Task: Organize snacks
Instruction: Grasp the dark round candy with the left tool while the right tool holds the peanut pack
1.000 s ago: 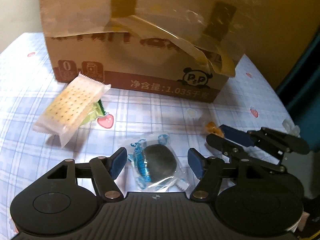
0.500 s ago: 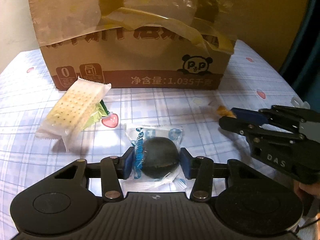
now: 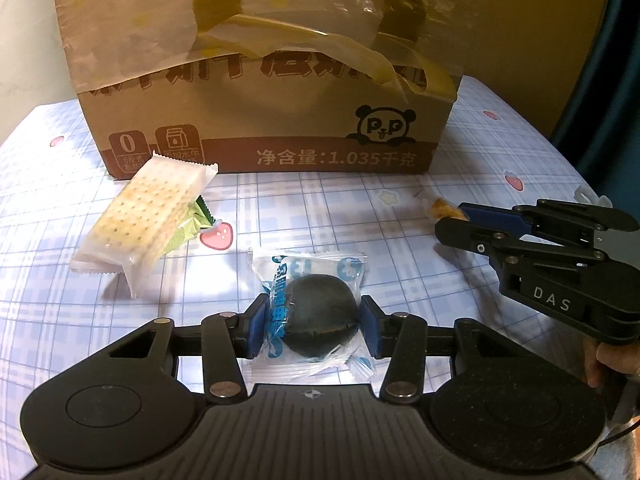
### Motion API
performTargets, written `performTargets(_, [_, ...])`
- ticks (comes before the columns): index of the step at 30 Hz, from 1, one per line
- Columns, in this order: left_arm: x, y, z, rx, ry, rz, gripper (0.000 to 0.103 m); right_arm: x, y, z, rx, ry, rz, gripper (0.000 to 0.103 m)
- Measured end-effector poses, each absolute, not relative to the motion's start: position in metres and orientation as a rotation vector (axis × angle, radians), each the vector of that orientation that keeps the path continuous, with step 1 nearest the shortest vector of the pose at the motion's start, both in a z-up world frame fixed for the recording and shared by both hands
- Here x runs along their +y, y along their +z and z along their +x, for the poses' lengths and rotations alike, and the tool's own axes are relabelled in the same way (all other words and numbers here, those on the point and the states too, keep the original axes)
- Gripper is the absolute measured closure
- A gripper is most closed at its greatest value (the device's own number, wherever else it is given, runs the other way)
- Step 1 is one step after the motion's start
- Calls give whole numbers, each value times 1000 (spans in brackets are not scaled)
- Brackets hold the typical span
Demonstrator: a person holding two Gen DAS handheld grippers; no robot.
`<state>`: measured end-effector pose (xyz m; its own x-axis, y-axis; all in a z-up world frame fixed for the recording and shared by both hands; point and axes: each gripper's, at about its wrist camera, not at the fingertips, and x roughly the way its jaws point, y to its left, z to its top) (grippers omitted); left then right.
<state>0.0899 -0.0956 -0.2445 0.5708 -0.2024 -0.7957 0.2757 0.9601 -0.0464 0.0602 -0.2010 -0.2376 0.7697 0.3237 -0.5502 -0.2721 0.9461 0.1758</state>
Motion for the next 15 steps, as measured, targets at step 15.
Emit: performTargets(15, [-85, -228, 86, 856, -278, 47, 53, -201, -237, 59, 607, 336, 84, 79])
